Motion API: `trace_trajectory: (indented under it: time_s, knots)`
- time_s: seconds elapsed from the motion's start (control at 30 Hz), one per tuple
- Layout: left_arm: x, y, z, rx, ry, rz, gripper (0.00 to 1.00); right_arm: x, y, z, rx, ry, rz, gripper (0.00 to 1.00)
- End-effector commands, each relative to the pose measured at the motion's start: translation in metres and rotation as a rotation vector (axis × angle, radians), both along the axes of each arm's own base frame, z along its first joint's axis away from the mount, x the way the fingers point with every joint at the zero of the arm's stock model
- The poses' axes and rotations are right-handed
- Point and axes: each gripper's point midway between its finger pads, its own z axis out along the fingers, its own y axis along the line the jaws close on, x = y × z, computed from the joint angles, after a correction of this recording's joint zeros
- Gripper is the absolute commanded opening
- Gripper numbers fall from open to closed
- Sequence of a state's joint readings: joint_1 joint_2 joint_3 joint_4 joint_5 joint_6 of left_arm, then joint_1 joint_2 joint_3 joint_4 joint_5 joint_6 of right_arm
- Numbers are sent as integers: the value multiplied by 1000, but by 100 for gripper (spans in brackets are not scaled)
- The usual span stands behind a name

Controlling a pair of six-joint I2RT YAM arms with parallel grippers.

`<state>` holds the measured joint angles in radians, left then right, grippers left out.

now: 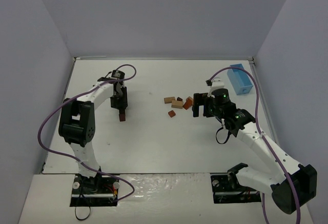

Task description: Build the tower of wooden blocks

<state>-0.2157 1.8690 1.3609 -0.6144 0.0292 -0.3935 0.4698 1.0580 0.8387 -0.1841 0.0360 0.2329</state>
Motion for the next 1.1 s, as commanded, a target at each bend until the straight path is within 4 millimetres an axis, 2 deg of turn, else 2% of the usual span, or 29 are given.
trace_trajectory:
  time_s: [0.0,0.7,0.9,1.07]
  knots:
    - [10,1,25,-10,-85,-8,0,8,3,18,24,-58,10,97]
    - [8,2,21,-7,-73,-23,0,6,5,19,29,-60,27,98]
    - [6,1,19,-16,-65,-14,12,5,4,17,28,-58,24,97]
    - [5,1,21,-20,-70,-2,27,5,4,17,27,-59,24,97]
